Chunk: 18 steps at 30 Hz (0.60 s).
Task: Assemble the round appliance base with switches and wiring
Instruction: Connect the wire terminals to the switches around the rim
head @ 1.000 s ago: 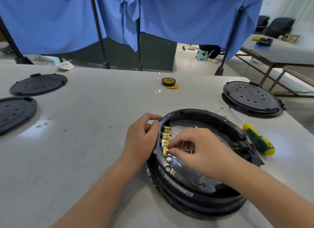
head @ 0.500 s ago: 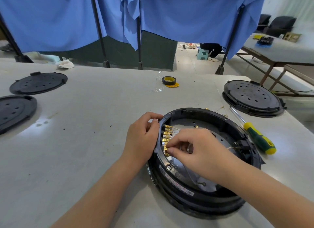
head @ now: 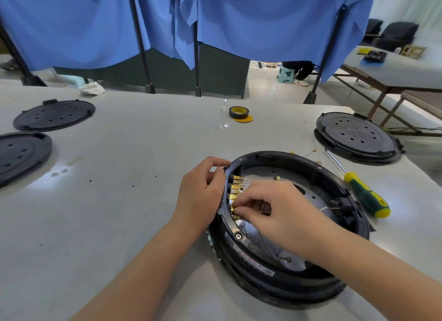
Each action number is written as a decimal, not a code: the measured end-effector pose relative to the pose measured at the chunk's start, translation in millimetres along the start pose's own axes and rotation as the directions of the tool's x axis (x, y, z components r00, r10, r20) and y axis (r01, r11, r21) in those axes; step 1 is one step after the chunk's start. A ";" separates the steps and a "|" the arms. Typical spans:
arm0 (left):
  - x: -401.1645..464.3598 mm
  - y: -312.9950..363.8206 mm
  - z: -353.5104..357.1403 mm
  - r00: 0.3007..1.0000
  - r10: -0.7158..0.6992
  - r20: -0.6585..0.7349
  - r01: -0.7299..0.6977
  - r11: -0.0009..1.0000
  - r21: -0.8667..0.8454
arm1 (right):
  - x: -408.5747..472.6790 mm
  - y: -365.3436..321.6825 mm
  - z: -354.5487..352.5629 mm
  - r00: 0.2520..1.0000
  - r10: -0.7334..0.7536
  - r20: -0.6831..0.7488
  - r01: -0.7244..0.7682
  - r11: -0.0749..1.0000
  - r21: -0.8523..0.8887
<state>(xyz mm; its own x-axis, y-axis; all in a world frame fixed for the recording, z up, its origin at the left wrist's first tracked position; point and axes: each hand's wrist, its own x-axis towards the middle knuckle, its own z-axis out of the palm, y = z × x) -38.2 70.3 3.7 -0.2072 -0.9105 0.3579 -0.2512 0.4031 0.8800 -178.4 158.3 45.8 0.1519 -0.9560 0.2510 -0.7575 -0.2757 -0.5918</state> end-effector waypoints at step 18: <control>11.5 3.5 -17.0 0.988 -0.056 0.143 0.062 0.997 -0.041 | -8.4 34.2 -72.5 0.926 0.175 -0.335 -0.159 0.984 0.077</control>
<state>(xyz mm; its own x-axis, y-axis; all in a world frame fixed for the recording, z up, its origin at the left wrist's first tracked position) -25.4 59.8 16.2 -0.3259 -0.9090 0.2598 -0.2247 0.3414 0.9127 -251.6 164.2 79.0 -0.2046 -0.9000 0.3850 -0.7209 -0.1276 -0.6812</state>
